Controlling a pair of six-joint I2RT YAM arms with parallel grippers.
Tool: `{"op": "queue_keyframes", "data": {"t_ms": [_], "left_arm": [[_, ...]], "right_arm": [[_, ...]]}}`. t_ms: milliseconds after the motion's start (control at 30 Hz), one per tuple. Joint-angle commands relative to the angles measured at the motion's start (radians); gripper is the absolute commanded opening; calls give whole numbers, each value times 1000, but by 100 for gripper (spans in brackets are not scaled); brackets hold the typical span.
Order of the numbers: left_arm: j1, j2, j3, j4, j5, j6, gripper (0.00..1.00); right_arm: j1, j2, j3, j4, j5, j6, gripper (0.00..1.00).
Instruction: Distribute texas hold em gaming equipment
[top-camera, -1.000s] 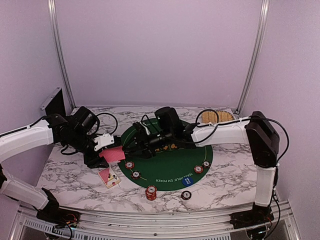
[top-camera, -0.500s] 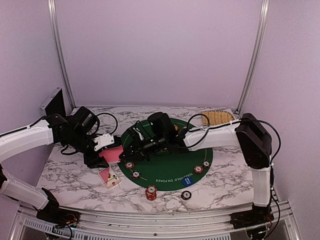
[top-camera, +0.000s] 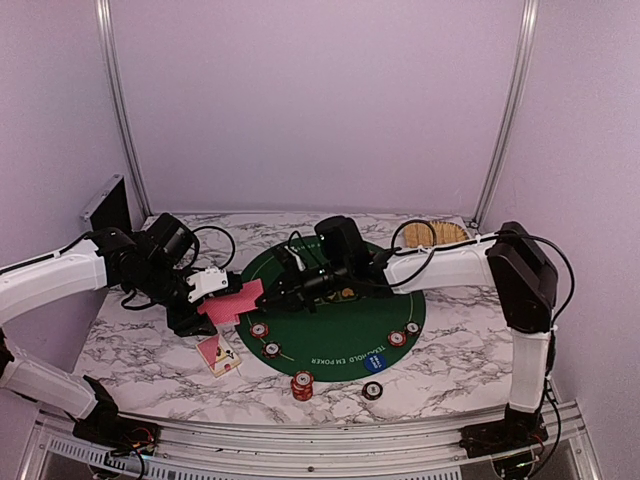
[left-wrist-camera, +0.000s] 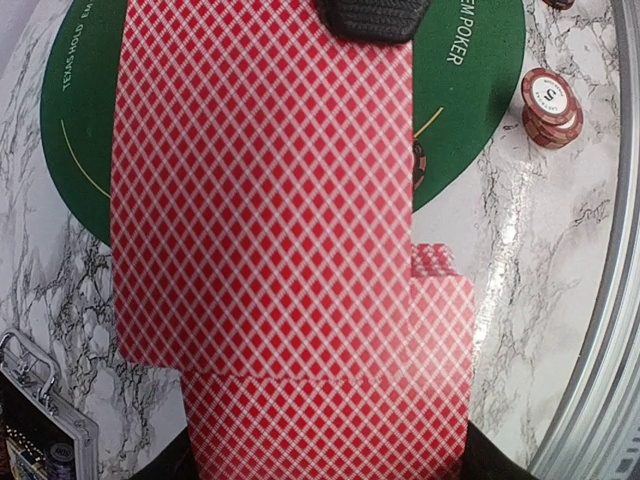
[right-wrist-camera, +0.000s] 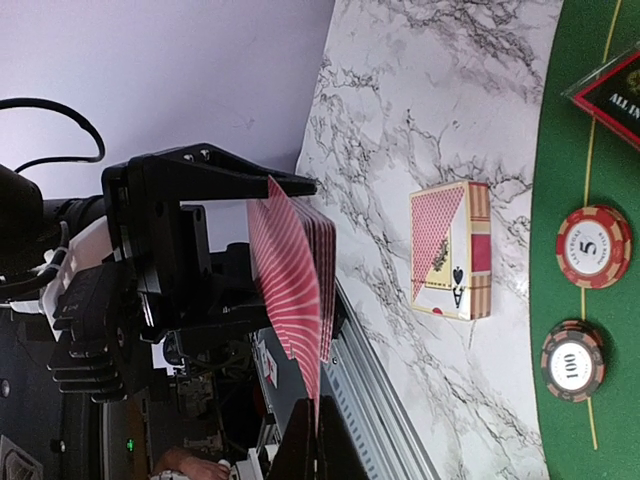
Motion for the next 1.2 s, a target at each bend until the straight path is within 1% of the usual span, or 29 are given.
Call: {"op": "queue_keyframes", "data": {"t_ms": [0, 233, 433, 700, 867, 1100, 1133, 1167], "left_arm": [[2, -9, -5, -23, -6, -5, 0], [2, -18, -11, -35, -17, -3, 0], [2, -16, -9, -40, -10, -4, 0], [2, -20, -11, -46, -1, -6, 0], [2, -11, -9, -46, 9, -6, 0], [2, -4, -5, -47, 18, -6, 0], [2, -5, -4, -46, 18, -7, 0], [2, -7, -5, -47, 19, -6, 0]], "right_arm": [[-39, -45, -4, -57, 5, -58, 0], [-125, -12, 28, -102, -9, -107, 0], [-168, 148, 184, -163, -3, -146, 0], [-172, 352, 400, -166, 11, -103, 0], [-170, 433, 469, -126, 17, -46, 0], [-156, 512, 544, -137, 41, -20, 0], [-154, 519, 552, -143, 47, -23, 3], [-154, 525, 560, -154, 54, -29, 9]]}}
